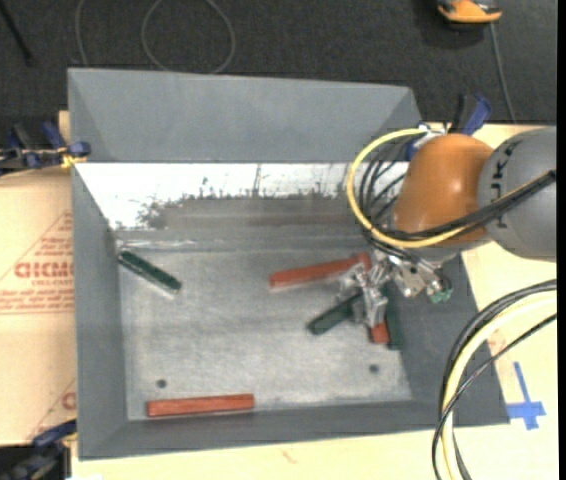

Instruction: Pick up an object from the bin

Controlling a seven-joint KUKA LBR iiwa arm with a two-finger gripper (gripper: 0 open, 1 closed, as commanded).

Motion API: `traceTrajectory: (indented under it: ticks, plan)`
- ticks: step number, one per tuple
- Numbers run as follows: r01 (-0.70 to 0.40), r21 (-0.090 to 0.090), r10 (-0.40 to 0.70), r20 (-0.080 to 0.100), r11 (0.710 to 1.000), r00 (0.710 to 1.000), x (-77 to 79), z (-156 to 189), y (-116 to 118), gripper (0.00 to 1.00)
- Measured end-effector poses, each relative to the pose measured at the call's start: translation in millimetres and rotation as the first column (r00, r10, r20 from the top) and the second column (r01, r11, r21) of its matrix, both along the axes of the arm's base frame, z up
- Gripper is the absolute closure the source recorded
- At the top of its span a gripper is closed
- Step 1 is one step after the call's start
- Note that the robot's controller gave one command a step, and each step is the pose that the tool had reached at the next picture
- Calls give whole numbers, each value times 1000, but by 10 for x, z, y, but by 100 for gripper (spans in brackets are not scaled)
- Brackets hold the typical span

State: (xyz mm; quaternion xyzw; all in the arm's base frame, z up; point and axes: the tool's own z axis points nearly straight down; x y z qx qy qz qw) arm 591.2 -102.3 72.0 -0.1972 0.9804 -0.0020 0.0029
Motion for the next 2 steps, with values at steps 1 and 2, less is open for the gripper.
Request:
traceTrajectory:
  ticks: [1,2]
  plan:
    - [-44,-3,44,8,999,999,295,1039,-409,100]
    - [105,4,-105,9,994,994,623,2012,-259,100]
